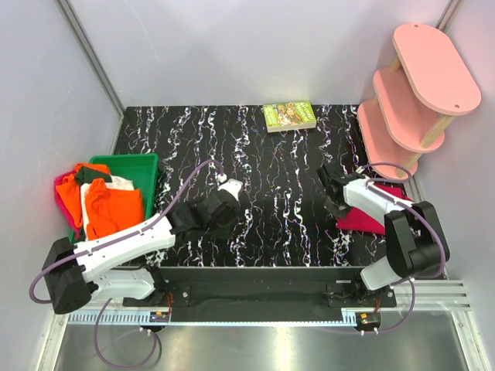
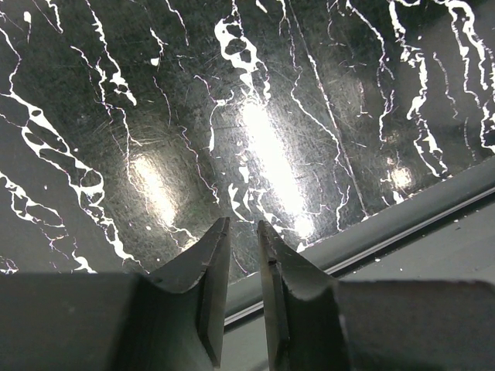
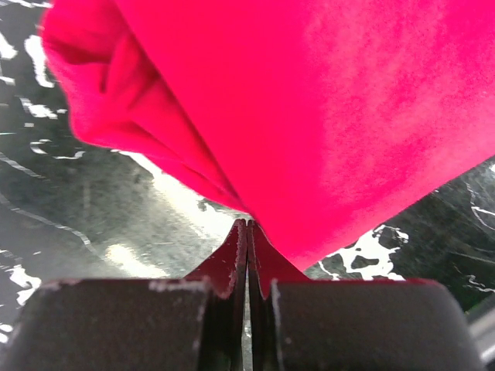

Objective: Fold and stack the t-shirts
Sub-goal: Put the neatly folded tshirt into the corner of the board with the left arm

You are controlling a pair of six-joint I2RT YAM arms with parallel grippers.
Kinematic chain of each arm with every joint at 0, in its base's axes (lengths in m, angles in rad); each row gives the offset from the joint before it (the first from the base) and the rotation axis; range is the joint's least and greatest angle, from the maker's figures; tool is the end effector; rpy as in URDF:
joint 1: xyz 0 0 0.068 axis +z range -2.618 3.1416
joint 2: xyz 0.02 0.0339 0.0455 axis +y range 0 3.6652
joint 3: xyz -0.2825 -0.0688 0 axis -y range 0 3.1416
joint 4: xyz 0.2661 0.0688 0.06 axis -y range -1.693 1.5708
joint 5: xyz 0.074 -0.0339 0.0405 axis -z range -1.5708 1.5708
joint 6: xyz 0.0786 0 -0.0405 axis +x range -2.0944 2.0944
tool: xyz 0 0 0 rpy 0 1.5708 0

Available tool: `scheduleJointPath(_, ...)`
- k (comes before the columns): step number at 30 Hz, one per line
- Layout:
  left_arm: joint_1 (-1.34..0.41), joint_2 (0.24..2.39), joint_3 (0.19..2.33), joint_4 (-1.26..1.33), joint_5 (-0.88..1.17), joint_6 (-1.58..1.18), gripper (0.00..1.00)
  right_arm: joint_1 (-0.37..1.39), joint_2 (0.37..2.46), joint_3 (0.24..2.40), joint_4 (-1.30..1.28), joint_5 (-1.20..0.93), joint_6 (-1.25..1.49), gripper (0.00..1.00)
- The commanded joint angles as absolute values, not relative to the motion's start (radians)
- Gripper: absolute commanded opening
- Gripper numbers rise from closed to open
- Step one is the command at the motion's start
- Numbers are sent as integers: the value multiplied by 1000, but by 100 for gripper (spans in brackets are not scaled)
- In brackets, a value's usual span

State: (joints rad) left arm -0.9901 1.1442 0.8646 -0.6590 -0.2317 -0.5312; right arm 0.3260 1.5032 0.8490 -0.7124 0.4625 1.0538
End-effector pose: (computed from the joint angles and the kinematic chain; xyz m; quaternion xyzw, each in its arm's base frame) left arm 0.1601 -0.2111 0.2335 0.1797 0.9275 -0.1333 0.2994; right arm 0.2745 0.0558 0.1397 0.3665 0.8966 -0.1127 0.2216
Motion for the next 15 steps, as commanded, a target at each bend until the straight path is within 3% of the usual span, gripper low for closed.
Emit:
scheduleJointPath(1,-991,1167,913,-629,-216,-528,25,327,1537,891,-775,514,1089,0)
scheduleJointPath(15,-991,1195,920,-629,-216,-519,25,321,1462,813,-842,483,1117,0)
